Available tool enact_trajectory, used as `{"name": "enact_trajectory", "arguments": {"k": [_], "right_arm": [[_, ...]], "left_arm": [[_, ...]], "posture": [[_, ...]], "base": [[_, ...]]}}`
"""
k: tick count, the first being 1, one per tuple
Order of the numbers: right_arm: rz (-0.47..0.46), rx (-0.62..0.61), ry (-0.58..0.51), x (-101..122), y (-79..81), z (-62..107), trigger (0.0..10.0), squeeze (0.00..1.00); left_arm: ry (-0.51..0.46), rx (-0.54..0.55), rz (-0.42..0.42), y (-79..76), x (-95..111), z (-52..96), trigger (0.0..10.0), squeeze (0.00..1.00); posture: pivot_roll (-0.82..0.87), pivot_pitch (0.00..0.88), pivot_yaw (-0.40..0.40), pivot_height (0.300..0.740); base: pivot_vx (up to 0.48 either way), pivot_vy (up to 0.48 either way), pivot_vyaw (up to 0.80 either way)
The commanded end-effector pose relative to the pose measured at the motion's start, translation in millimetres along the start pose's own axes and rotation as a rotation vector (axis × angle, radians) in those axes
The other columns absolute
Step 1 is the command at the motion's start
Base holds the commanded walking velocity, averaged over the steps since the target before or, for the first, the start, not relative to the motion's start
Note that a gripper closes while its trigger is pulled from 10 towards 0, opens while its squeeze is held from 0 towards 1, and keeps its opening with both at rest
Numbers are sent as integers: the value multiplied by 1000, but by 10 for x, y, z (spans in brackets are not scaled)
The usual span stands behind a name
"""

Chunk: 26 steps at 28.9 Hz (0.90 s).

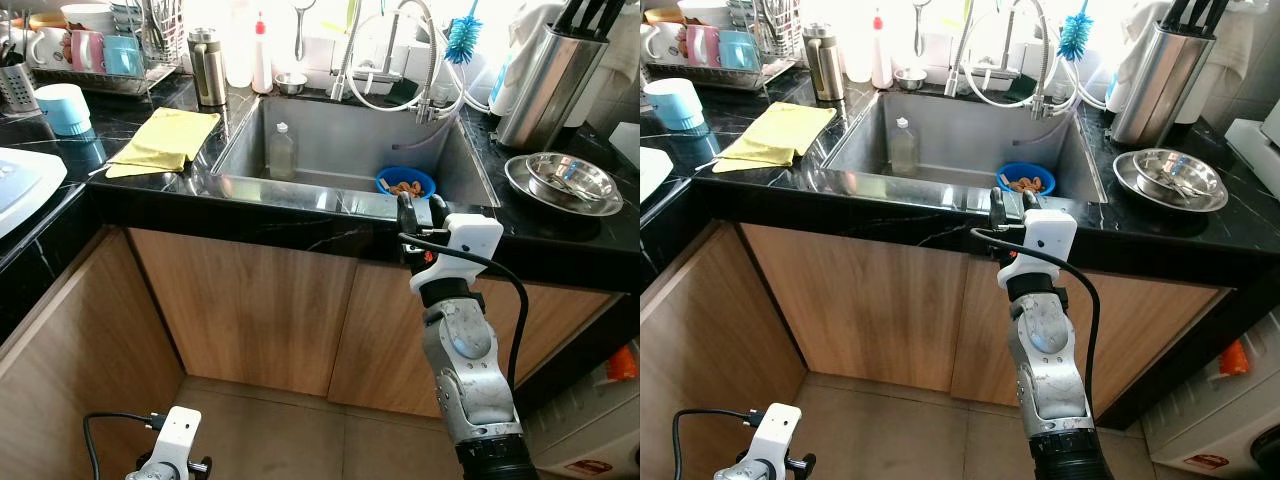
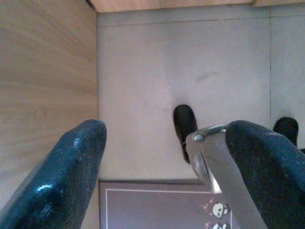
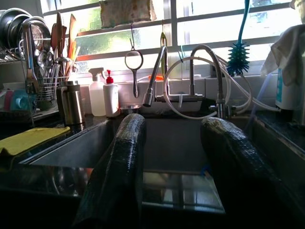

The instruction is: Kitchen organization

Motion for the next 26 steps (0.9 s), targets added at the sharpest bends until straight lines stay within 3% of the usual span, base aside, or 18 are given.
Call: {"name": "enact_trajectory", "arguments": {"k": [1,26], "right_arm": [[16,13,-3,31,21,-16,10000,0],[14,38,-2,19,82,-32,10000,0]], "left_arm": [[4,0,-5,17,-3,1,10000,0],[-1,-10,-16,-38,17,-5,10000,0]], "posture": [[157,0,-92,736],[158,0,-93,736]], "base": [[270,0,0],[277,0,0]]}}
Point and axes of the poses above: a point about 5 cm out from each wrist's last joint towards the gripper, its own z axis pointing back from the gripper into the wrist, its own x axis along the axis of the wrist's last joint, y = z × x, the point moved 6 cm from there along -z, pointing out of the wrist towards the gripper, and after that the axes turned 11 degrees about -z, right-handed, at the moved point
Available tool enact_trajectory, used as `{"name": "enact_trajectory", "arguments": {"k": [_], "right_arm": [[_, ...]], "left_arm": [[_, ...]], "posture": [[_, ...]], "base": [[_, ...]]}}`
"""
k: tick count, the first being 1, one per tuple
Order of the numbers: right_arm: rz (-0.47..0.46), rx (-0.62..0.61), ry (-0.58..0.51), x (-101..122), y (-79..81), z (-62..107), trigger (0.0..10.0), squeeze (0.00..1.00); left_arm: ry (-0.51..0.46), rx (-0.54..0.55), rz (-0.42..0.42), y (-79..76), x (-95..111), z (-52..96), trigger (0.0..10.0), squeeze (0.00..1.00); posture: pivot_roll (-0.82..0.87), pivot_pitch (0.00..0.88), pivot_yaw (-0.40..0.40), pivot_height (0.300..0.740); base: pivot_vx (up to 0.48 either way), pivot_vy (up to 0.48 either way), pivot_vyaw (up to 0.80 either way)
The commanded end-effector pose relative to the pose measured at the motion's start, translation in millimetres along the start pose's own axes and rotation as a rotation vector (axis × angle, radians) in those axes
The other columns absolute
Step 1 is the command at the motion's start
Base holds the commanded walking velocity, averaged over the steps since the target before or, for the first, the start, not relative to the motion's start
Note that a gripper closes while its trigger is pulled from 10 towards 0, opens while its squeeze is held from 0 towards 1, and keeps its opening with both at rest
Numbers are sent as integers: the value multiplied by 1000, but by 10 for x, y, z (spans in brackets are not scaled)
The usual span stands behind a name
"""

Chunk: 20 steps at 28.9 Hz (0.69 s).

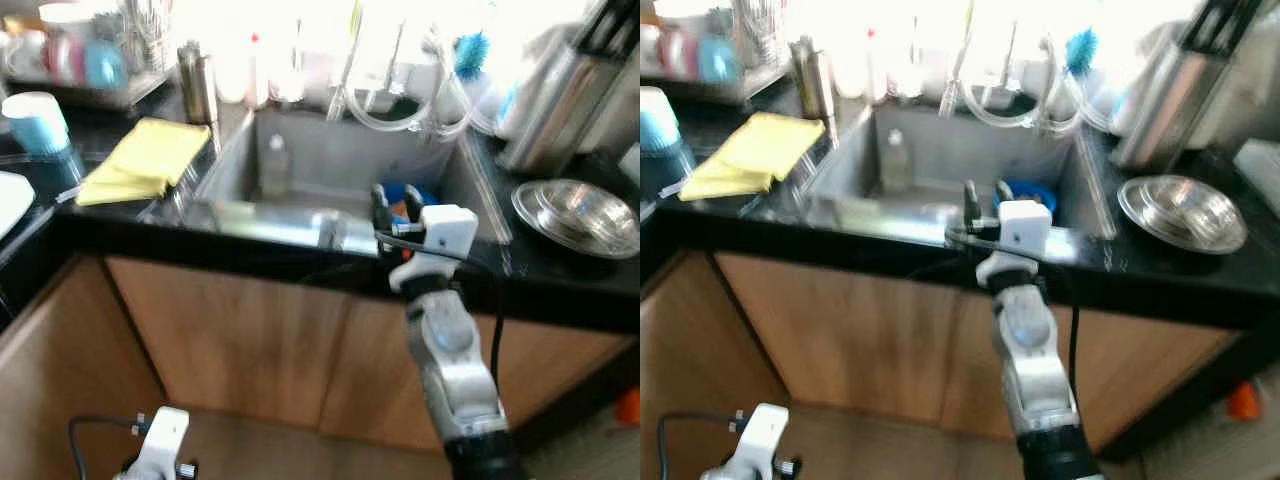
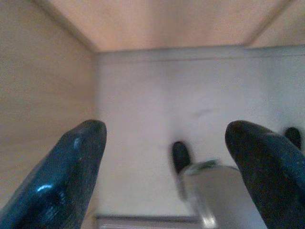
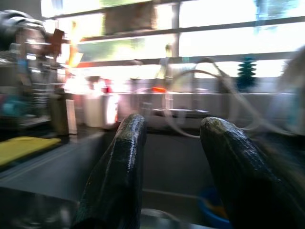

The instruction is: Kitchen organization

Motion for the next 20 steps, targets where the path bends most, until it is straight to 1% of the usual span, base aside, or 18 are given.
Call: {"name": "enact_trajectory", "arguments": {"k": [1,20], "right_arm": [[-6,-12,-4,17,-18,-11,10000,0],[-2,-12,1,11,-29,-1,10000,0]], "left_arm": [[16,-5,-14,-8,-43,4,10000,0],[20,-10,-12,-35,-59,5,10000,0]], "posture": [[158,0,-93,736],[156,0,-99,736]], "base": [[307,0,0],[316,0,0]]}}
Point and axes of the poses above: a point about 5 cm out from each wrist's last joint towards the gripper, its own z axis pointing back from the gripper into the wrist, its own x axis along the axis of the wrist's last joint, y = z × x, the point moved 6 cm from there along -z, pointing out of the wrist towards the gripper, and after that the axes turned 11 degrees about -z, right-handed, at the moved point
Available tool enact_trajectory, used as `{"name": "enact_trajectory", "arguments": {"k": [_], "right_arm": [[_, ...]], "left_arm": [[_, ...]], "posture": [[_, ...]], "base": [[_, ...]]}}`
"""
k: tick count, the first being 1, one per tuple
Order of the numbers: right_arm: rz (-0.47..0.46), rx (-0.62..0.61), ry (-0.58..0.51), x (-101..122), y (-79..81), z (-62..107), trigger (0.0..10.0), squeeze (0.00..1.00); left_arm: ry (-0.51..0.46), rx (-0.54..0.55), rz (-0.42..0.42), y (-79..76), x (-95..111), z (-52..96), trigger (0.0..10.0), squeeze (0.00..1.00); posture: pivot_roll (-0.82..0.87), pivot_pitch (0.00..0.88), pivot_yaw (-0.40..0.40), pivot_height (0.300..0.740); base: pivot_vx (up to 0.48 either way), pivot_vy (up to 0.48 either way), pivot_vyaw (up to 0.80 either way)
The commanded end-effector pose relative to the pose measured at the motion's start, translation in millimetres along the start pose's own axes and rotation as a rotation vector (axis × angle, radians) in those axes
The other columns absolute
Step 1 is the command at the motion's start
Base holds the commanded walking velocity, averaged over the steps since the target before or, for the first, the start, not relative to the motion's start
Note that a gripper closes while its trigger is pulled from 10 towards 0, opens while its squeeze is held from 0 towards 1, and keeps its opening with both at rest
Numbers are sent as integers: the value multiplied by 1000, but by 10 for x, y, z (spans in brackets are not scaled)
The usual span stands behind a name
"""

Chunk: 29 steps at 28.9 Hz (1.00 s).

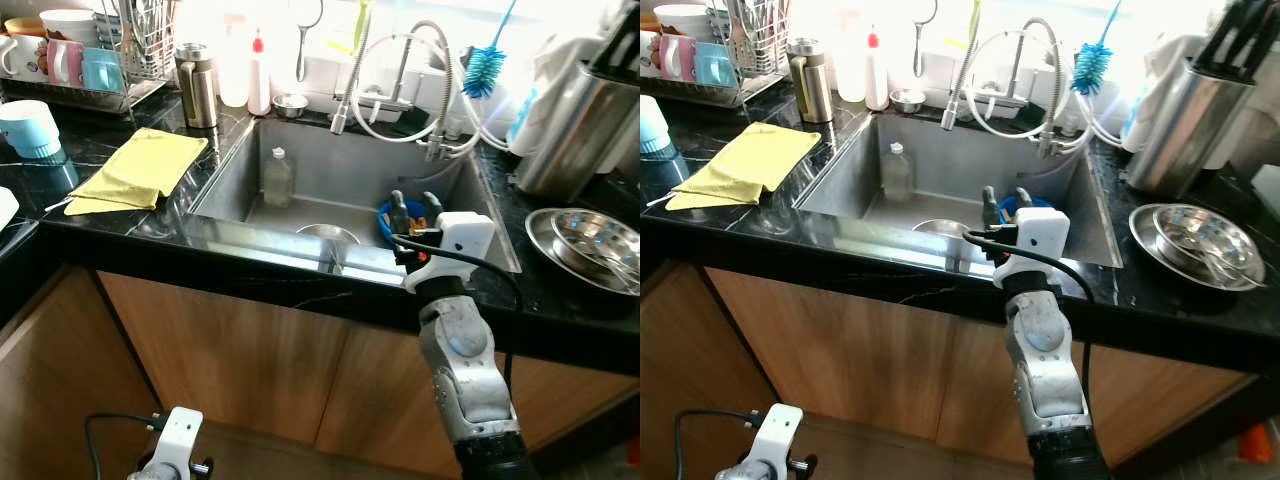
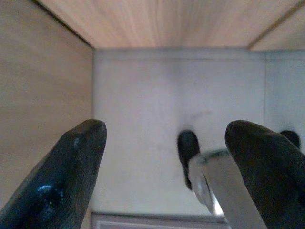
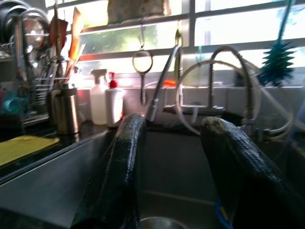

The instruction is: Kitchen organization

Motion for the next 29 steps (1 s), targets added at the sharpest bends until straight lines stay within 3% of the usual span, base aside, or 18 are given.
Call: {"name": "enact_trajectory", "arguments": {"k": [1,12,23,29], "right_arm": [[21,-33,-6,41,-138,13,10000,0],[23,-38,-5,45,-156,18,10000,0],[29,-51,-6,59,-175,51,10000,0],[27,-57,-4,62,-170,95,10000,0]], "left_arm": [[-14,-23,-10,-105,72,-15,10000,0],[-16,-21,-7,-108,86,-17,10000,0],[-14,-22,-1,-101,78,-16,10000,0],[12,-19,3,-27,-132,26,10000,0]], "posture": [[156,0,-99,736],[153,0,-99,736],[142,0,-95,736],[139,0,-99,736]], "base": [[319,0,0],[318,0,0],[0,0,0],[0,0,0]]}}
Point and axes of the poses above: a point about 5 cm out from each wrist's last joint towards the gripper, its own z axis pointing back from the gripper into the wrist, its own x axis along the axis of the wrist's last joint, y = z × x, the point moved 6 cm from there along -z, pointing out of the wrist towards the gripper, and after that the axes turned 11 degrees about -z, right-handed, at the moved point
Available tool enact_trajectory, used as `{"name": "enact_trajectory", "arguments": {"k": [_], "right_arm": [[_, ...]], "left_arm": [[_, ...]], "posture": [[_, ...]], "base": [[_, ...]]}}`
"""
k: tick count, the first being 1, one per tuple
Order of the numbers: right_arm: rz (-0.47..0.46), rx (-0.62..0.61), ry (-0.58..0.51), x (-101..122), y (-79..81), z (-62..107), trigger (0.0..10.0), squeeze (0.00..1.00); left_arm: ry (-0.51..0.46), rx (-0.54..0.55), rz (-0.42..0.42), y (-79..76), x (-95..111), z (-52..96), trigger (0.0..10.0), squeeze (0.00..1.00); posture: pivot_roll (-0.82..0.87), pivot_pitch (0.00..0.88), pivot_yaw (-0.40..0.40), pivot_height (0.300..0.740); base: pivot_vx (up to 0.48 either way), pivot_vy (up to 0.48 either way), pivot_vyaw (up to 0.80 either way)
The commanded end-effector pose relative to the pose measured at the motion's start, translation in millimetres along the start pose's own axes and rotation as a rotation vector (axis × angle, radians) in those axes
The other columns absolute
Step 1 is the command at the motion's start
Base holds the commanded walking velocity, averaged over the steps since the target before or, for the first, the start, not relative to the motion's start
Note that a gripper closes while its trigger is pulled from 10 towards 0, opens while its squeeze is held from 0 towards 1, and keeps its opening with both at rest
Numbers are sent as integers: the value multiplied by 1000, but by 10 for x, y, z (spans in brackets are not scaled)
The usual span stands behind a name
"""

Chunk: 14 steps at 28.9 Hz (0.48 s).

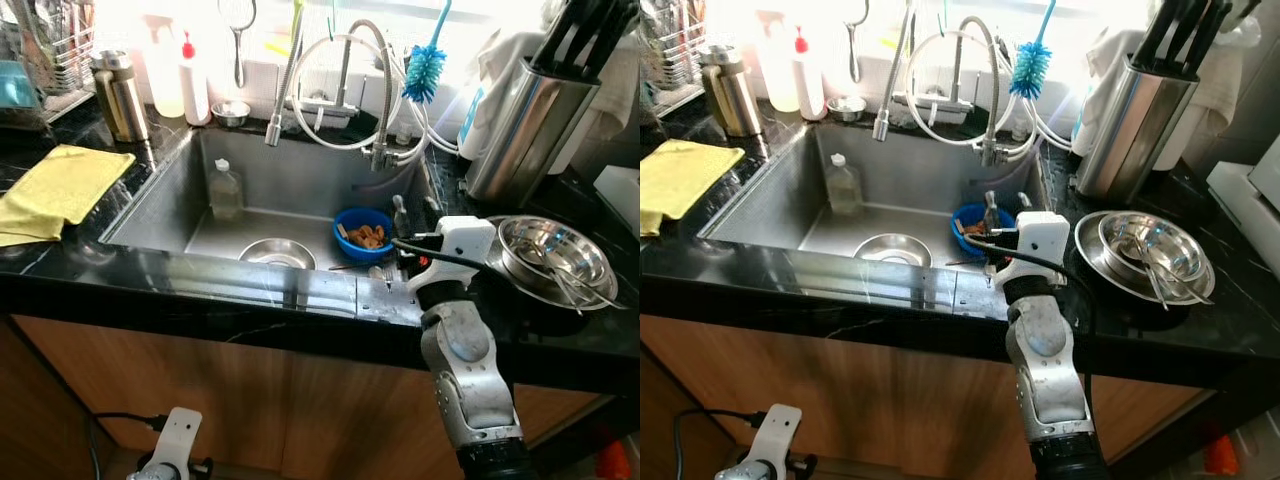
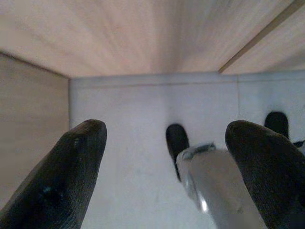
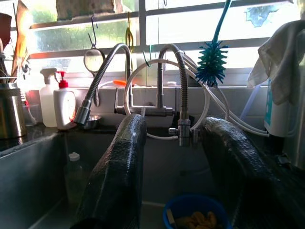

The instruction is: Kitchen organization

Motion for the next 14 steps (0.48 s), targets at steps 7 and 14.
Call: {"name": "enact_trajectory", "arguments": {"k": [7,14], "right_arm": [[45,-57,-17,98,-122,143,10000,0],[66,-137,-14,114,-318,269,10000,0]], "left_arm": [[20,-1,-3,81,-186,47,10000,0],[22,-3,-2,77,-208,52,10000,0]], "posture": [[131,0,-100,736],[129,0,-101,736]], "base": [[0,0,0],[0,0,0]]}}
Point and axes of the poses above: a point about 5 cm out from each wrist's last joint towards the gripper, its own z axis pointing back from the gripper into the wrist, its own x axis along the axis of the wrist's last joint, y = z × x, the point moved 6 cm from there along -z, pointing out of the wrist towards the gripper, and after that the axes turned 11 degrees about -z, right-handed, at the moved point
